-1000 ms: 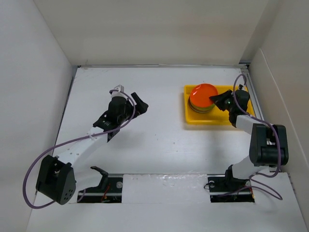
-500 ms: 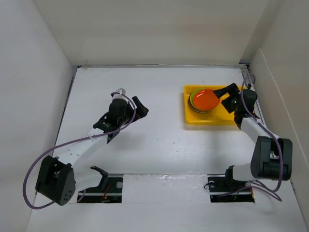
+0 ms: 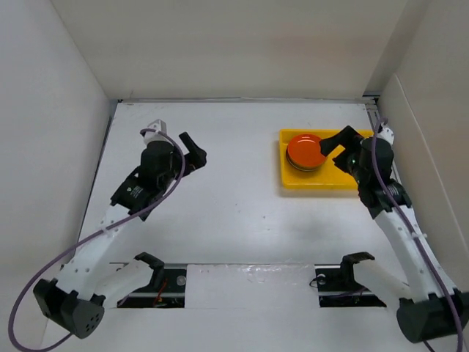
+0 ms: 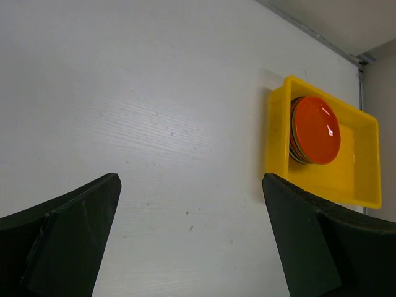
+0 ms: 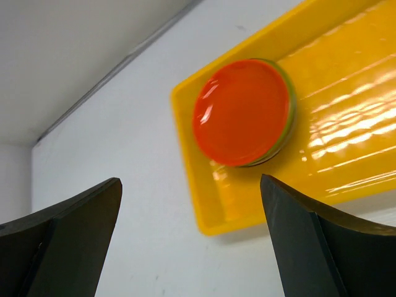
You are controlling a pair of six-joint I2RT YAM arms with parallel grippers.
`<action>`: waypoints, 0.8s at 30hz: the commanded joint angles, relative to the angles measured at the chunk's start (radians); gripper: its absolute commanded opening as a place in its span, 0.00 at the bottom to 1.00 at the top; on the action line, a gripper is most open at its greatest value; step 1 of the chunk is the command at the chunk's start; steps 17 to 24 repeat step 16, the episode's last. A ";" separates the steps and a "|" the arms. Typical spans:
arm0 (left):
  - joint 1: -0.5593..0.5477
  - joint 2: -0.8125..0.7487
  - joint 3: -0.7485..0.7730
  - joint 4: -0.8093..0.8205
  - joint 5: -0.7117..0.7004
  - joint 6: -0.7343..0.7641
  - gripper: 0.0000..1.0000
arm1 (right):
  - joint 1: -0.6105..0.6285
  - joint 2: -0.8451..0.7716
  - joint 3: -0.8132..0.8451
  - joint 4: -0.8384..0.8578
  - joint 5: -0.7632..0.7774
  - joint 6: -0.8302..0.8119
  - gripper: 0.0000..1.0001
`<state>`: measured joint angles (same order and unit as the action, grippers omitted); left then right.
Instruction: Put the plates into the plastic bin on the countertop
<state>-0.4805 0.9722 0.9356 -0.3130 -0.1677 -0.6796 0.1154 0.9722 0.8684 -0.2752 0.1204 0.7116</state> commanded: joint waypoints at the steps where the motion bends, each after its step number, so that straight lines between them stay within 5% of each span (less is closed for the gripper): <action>1: -0.001 -0.102 0.109 -0.171 -0.119 0.076 1.00 | 0.105 -0.178 0.124 -0.188 0.114 -0.090 0.99; 12: -0.001 -0.556 0.201 -0.281 -0.377 0.106 1.00 | 0.233 -0.533 0.308 -0.467 -0.013 -0.225 1.00; 24: -0.001 -0.601 0.210 -0.279 -0.415 0.106 1.00 | 0.233 -0.524 0.351 -0.555 -0.002 -0.271 1.00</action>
